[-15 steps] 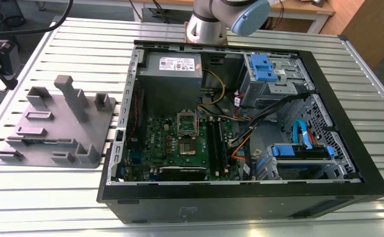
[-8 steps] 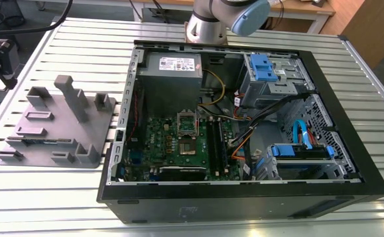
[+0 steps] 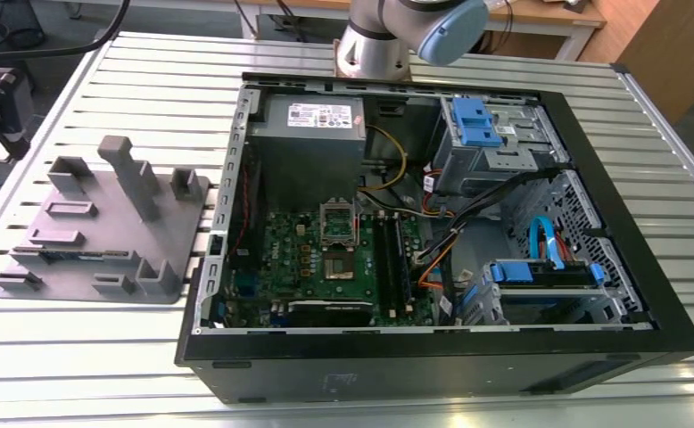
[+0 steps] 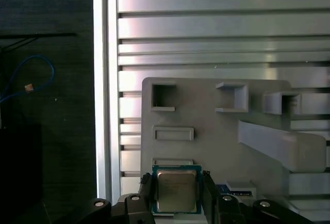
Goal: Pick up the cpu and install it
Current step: 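Pick up the cpu and move it towards the insertion slot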
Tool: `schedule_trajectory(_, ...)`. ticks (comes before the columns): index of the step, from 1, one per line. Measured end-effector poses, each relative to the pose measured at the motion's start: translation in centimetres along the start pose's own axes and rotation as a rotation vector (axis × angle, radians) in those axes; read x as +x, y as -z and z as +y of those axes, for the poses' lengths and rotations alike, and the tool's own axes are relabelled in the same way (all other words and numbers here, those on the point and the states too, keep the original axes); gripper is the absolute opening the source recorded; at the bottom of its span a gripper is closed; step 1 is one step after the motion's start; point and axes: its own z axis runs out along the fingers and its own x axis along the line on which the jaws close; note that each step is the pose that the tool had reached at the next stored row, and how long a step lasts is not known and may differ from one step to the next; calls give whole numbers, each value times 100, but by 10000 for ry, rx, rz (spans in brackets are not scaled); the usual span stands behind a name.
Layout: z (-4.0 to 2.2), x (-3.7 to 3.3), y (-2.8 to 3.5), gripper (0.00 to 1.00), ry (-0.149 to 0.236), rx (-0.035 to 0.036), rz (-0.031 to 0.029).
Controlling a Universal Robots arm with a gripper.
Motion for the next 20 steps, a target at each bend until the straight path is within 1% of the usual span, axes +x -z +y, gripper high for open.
schedule_trajectory(1, 0, 0, 13, 47, 0, 0, 1)
schedule_trajectory(12, 1, 1, 48, 47, 1, -5, 0)
schedule_trajectory(20, 2, 2, 120, 47, 0, -25, 1)
